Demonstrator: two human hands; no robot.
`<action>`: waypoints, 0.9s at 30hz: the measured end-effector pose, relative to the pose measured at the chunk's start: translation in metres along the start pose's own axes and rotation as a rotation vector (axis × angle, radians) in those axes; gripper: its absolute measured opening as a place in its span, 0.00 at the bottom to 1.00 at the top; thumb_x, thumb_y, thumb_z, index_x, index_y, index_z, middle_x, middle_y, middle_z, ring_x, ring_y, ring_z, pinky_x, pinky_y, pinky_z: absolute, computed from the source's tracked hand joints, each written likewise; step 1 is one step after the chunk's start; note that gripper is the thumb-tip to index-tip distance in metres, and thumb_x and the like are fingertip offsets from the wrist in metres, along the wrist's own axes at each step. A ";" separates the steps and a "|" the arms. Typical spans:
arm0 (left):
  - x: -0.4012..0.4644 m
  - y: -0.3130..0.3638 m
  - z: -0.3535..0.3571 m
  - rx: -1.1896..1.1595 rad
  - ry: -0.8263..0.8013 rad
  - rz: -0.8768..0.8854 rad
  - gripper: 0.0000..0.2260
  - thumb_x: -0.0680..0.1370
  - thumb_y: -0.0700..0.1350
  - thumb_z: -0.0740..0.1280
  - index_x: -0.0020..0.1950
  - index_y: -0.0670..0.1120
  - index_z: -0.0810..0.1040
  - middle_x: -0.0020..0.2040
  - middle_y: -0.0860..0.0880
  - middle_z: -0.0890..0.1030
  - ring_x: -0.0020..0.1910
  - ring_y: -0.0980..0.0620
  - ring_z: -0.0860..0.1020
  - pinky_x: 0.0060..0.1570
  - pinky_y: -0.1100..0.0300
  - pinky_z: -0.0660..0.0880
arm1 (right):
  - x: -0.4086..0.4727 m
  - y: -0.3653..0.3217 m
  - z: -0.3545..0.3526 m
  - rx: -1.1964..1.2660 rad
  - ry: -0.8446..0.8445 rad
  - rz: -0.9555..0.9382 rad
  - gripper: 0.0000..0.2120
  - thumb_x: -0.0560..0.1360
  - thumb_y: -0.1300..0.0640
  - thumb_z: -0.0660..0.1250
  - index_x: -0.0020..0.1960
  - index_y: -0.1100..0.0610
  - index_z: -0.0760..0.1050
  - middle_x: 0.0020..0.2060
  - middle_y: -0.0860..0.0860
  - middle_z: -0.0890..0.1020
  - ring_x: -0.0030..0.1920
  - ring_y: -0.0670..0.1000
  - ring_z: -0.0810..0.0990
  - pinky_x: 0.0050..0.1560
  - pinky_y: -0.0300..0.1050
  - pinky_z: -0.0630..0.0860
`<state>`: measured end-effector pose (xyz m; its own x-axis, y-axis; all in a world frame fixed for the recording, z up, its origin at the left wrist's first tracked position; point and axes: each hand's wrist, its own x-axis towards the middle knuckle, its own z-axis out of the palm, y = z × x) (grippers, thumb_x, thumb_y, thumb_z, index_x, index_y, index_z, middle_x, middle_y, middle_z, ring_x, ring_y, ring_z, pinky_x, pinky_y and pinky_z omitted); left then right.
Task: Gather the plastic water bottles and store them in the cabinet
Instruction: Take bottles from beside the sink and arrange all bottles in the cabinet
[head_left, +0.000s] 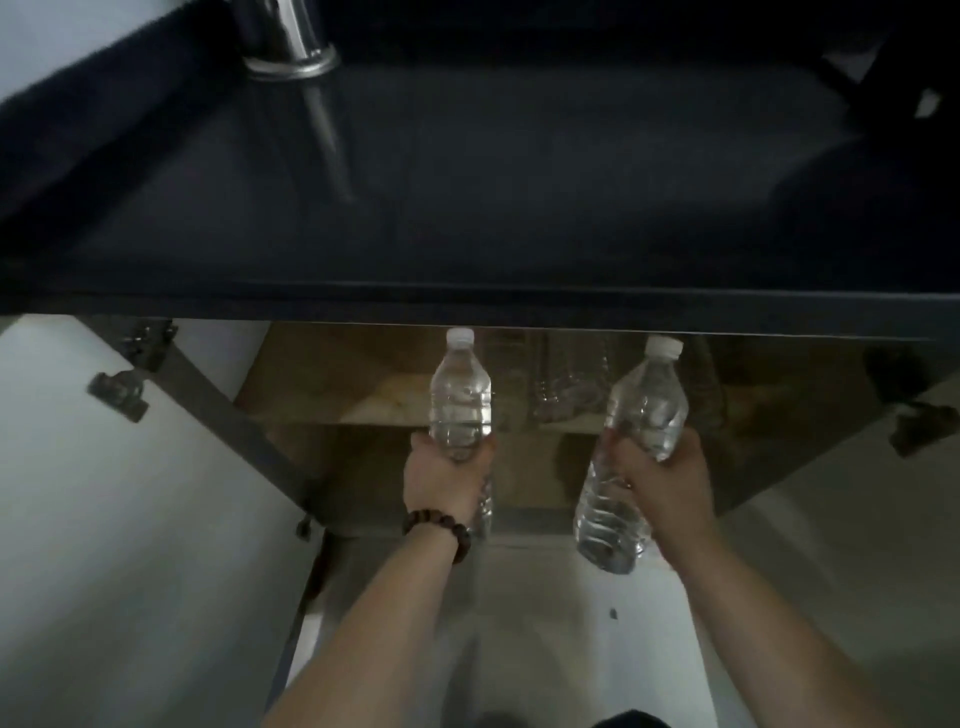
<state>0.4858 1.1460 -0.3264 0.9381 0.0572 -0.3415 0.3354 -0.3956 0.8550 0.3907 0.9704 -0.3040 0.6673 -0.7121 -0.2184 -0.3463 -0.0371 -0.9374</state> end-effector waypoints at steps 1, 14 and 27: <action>0.014 -0.001 0.007 0.015 -0.003 0.043 0.21 0.68 0.56 0.76 0.52 0.44 0.76 0.40 0.50 0.83 0.35 0.55 0.80 0.29 0.62 0.71 | 0.014 0.006 0.003 0.015 0.007 -0.029 0.13 0.66 0.53 0.75 0.48 0.52 0.78 0.41 0.53 0.84 0.44 0.55 0.84 0.48 0.54 0.80; 0.103 0.032 0.027 0.272 -0.065 0.308 0.14 0.78 0.55 0.64 0.47 0.44 0.78 0.44 0.45 0.81 0.44 0.47 0.80 0.43 0.54 0.76 | 0.073 0.017 -0.001 0.100 0.007 -0.174 0.31 0.66 0.44 0.75 0.64 0.49 0.67 0.51 0.48 0.80 0.50 0.53 0.81 0.52 0.55 0.78; 0.109 0.003 0.021 0.554 -0.259 0.610 0.32 0.78 0.68 0.42 0.79 0.55 0.50 0.80 0.53 0.46 0.78 0.52 0.44 0.75 0.48 0.47 | 0.052 -0.048 0.077 -0.058 -0.184 -0.283 0.17 0.69 0.45 0.73 0.55 0.48 0.75 0.45 0.45 0.81 0.46 0.46 0.80 0.51 0.49 0.78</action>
<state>0.5875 1.1322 -0.3695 0.8689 -0.4946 -0.0208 -0.3738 -0.6830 0.6275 0.4932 0.9893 -0.2913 0.8480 -0.5300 -0.0022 -0.1640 -0.2585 -0.9520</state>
